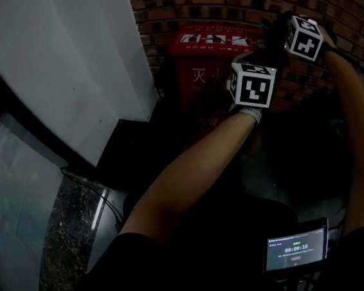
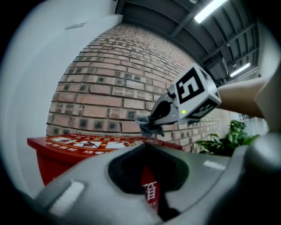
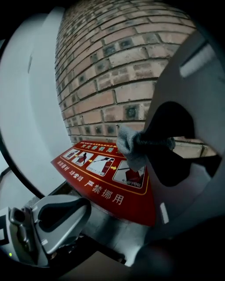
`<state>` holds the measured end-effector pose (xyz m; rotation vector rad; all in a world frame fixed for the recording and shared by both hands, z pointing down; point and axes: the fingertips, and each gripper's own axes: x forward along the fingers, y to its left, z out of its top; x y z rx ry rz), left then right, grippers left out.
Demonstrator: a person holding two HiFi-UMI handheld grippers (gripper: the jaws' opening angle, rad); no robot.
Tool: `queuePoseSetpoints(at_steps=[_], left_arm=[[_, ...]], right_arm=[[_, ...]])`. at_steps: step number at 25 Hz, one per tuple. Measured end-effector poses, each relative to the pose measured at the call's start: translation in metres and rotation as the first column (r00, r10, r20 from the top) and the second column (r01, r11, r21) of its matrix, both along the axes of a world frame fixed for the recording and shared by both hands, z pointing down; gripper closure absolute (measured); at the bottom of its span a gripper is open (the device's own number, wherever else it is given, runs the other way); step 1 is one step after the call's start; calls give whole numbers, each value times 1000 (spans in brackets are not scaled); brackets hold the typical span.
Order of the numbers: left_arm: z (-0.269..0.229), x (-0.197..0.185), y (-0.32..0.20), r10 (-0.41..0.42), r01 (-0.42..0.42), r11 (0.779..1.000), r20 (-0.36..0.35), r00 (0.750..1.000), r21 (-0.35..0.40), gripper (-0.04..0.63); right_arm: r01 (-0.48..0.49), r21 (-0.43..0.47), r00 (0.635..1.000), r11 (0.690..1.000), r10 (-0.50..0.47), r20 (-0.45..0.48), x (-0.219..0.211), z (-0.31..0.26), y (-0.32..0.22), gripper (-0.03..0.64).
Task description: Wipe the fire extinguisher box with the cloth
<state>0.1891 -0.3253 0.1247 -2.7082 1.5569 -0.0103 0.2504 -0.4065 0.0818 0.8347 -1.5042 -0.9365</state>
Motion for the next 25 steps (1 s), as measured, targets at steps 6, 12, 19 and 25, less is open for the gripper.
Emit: queuePoseSetpoints(at_steps=[6,12,19,25], left_arm=[[3,6,-5,-23,23,1000,30,999,-1,594],[0,6,-4,-7,7,1000,8,1000,8,594],[0,7,-4,-8,8,1000,9,1000,22,594],[2,6,-5,-12,11,999,21,1000,37,594]], right_arm=[[4,-20,1000,1000,-4,5,-11,11,-36,583],[1,-49,1000,999,-2,-19,-16,31,-64,583],[-7,-50,999,999,5,-41,-10,42,-69,584],[67,-96,997,993,-70,-24,-26,46,-38,584]])
